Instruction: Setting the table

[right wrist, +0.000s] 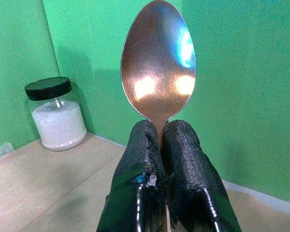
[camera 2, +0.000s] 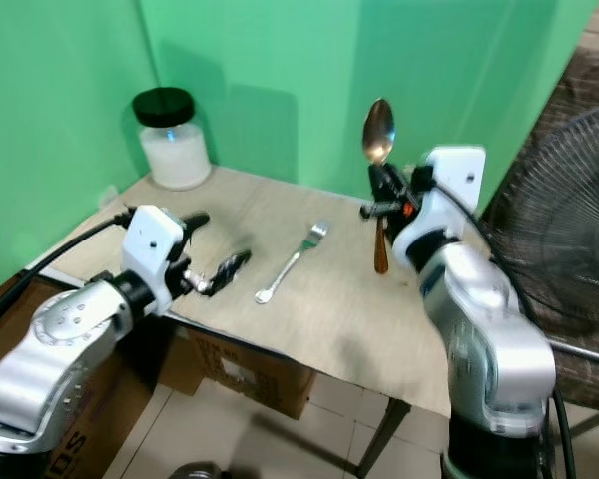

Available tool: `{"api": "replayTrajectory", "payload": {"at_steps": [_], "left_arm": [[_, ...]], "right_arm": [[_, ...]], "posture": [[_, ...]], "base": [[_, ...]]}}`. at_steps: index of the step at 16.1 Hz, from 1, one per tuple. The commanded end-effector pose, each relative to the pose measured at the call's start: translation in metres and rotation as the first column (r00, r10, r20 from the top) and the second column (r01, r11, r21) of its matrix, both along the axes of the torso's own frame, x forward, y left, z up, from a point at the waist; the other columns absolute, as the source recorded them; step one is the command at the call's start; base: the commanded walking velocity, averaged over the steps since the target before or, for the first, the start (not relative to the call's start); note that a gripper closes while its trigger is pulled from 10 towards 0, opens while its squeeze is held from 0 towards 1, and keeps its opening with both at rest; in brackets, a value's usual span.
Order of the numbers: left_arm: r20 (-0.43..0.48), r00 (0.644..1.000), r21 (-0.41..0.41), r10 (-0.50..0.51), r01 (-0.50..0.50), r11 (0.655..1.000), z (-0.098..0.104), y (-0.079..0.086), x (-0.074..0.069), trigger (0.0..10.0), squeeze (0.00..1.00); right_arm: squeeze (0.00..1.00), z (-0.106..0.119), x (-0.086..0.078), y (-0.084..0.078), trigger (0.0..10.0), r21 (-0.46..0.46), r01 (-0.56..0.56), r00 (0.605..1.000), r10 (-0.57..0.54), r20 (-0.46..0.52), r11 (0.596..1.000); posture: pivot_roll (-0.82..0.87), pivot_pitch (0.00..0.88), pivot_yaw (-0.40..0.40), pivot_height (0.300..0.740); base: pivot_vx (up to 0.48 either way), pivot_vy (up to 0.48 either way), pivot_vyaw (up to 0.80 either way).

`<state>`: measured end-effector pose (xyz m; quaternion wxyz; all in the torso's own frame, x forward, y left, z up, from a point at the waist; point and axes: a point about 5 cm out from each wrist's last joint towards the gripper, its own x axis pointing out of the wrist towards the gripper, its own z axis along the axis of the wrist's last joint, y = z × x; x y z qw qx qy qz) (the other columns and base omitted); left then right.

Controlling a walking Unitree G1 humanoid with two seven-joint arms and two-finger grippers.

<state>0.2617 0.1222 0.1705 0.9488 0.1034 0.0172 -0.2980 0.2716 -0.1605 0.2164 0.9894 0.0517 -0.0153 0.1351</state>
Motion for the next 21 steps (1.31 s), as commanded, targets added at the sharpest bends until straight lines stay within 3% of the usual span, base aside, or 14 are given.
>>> {"api": "replayTrajectory", "payload": {"at_steps": [1,7,9,10,12,16,21], "left_arm": [[0.039,0.998,0.005,0.039,-0.039,0.999,0.005,0.0,-0.001,10.0,0.0],[0.051,0.991,0.007,0.123,-0.123,0.992,0.001,-0.004,0.007,10.0,0.0],[0.059,0.973,0.008,0.224,-0.225,0.974,0.001,0.006,0.011,10.0,0.0],[0.072,0.949,0.017,0.306,-0.308,0.951,0.0,0.017,0.014,10.0,0.0],[0.088,0.927,0.007,0.366,-0.368,0.93,0.002,0.025,0.014,10.0,0.0],[0.085,0.912,-0.029,0.402,-0.401,0.916,0.005,0.029,0.006,10.0,0.0],[0.089,0.909,-0.052,0.406,-0.403,0.914,0.007,0.025,0.011,10.0,0.0]], "right_arm": [[0.0,0.007,-0.003,-0.002,10.0,-0.004,0.035,0.998,-0.034,0.056,0.999],[0.0,-0.008,-0.007,-0.004,10.0,-0.066,0.14,0.99,-0.139,0.019,0.988],[0.0,-0.015,-0.008,-0.006,10.0,-0.095,0.154,0.988,-0.156,-0.015,0.983],[0.0,-0.022,-0.008,-0.009,10.0,-0.162,0.188,0.98,-0.195,-0.028,0.969],[0.0,-0.025,-0.006,-0.011,10.0,-0.178,0.204,0.977,-0.211,-0.024,0.963],[0.0,-0.033,-0.002,-0.015,10.0,-0.154,0.218,0.97,-0.231,-0.074,0.964],[0.0,-0.033,-0.007,-0.019,10.0,-0.189,0.231,0.967,-0.246,-0.062,0.954]], "posture": [[0.1,0.0,0.006,0.74],[0.09,0.0,0.013,0.74],[0.1,0.0,0.009,0.74],[0.1,0.0,0.003,0.74],[0.13,0.0,-0.022,0.74],[0.14,0.0,-0.04,0.74],[0.12,0.0,-0.014,0.74]], "base": [[0.0,0.0,-0.8],[0.0,0.0,-0.8],[0.0,0.0,-0.8],[0.0,0.0,-0.8],[0.0,0.0,-0.8],[0.0,0.0,-0.8],[0.0,0.0,-0.8]]}}
